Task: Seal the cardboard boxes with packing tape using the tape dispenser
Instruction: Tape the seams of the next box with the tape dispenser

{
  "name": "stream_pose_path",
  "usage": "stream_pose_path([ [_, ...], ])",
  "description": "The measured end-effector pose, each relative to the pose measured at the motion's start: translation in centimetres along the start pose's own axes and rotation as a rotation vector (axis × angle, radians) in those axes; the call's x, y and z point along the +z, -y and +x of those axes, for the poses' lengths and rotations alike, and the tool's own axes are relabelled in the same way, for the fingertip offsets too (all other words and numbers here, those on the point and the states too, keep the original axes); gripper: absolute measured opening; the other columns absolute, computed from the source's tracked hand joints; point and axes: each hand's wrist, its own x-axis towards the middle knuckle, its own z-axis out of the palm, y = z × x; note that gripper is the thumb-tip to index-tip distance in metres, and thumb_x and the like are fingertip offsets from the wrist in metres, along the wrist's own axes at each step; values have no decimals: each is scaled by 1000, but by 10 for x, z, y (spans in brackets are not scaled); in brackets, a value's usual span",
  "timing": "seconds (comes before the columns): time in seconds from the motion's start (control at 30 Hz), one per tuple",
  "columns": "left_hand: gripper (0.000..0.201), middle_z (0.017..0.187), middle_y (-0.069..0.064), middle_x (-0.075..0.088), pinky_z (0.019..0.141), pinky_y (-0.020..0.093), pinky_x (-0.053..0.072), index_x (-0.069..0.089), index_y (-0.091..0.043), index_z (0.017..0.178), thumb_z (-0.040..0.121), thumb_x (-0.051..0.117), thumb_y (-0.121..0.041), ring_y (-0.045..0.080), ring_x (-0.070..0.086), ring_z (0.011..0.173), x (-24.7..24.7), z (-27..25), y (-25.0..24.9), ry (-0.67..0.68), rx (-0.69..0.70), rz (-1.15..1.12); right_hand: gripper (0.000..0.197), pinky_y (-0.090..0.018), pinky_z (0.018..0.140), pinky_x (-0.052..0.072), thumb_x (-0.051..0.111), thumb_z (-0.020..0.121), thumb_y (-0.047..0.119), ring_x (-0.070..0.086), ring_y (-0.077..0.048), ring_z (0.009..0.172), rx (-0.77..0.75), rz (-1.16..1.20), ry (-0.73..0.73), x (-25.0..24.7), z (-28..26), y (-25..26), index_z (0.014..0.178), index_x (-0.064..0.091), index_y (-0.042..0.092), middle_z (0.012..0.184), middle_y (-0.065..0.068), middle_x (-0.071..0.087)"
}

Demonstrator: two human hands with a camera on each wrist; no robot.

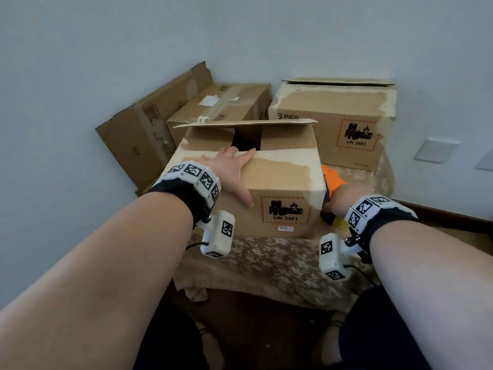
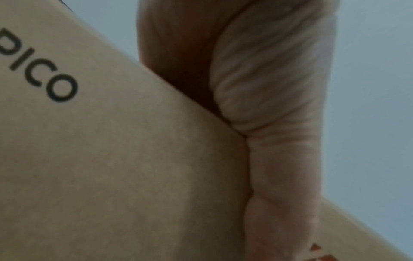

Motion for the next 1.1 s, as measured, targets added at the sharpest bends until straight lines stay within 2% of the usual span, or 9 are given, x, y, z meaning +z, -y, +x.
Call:
stream_pose_path([
  [0.1, 130, 156, 0, 8, 111, 61, 14, -8, -40, 149, 55, 80, -55, 23, 4, 145, -1, -3, -2, -9, -6, 5, 52, -24, 47, 25, 48, 93, 19, 43, -16, 65, -24, 167, 3, 0, 11, -4, 141, 30, 18, 93, -11, 51],
  [0.13, 128, 155, 0, 9, 111, 60, 15, -7, -40, 149, 56, 80, -52, 23, 5, 144, -1, -4, -4, -11, -8, 7, 32, -22, 48, 23, 39, 94, 25, 41, -16, 68, 17, 222, -39, -4, 9, -7, 122, 47, 12, 97, -15, 52],
  [0.2, 126, 154, 0, 10, 112, 58, 16, -7, -41, 149, 57, 80, -48, 23, 8, 144, -3, -8, -9, -3, -6, 4, 23, -20, 53, 28, 35, 95, 26, 41, -22, 69, 88, 311, -137, -14, 3, -18, 76, 44, 17, 84, -13, 47],
  [0.33, 129, 151, -3, 13, 110, 54, 27, -7, -43, 148, 51, 78, -49, 26, 22, 138, -5, -14, -29, 31, 28, 7, 23, -36, 79, 42, 31, 100, 17, 52, -34, 93, 150, 463, -346, -36, 2, -38, 94, 49, 5, 99, -19, 53],
  [0.5, 131, 149, -4, 15, 104, 52, 38, -5, -44, 148, 48, 80, -46, 30, 31, 133, -9, -20, -65, 48, 135, 41, 36, -29, 66, 29, 36, 97, 20, 48, -33, 80, 176, 704, -661, -72, -20, -53, 125, 55, 9, 92, -15, 52],
  [0.67, 120, 158, 1, 5, 112, 51, 27, -3, -35, 151, 66, 81, -36, 26, 17, 143, -11, -27, -90, 34, 258, 91, 35, -40, 86, 43, 38, 93, 22, 56, -40, 102, 215, 751, -925, -107, -50, -66, 110, 60, 1, 108, -21, 62],
  [0.8, 120, 161, 0, -8, 118, 47, 16, -1, -30, 152, 68, 83, -38, 21, 0, 147, -16, -29, -90, 41, 329, 80, 23, -31, 66, 29, 40, 92, 22, 50, -33, 84, 119, 774, -946, -125, -62, -56, 87, 54, 4, 87, -14, 52],
  [0.97, 109, 157, 1, 9, 117, 37, 20, 20, -25, 152, 65, 84, -44, 22, 17, 144, -30, -34, -79, -90, 340, -7, 30, -31, 48, 22, 45, 89, 21, 42, -29, 71, 26, 723, -848, -128, -60, -26, 60, 36, 16, 63, -2, 42],
  [1.1, 116, 159, 0, 9, 114, 55, 22, 15, -32, 152, 60, 82, -54, 26, 14, 145, -39, -29, -60, -206, 197, 39, 31, -30, 46, 21, 45, 86, 20, 36, -24, 56, 13, 677, -855, -126, -58, -23, 57, 35, 15, 56, -1, 38],
])
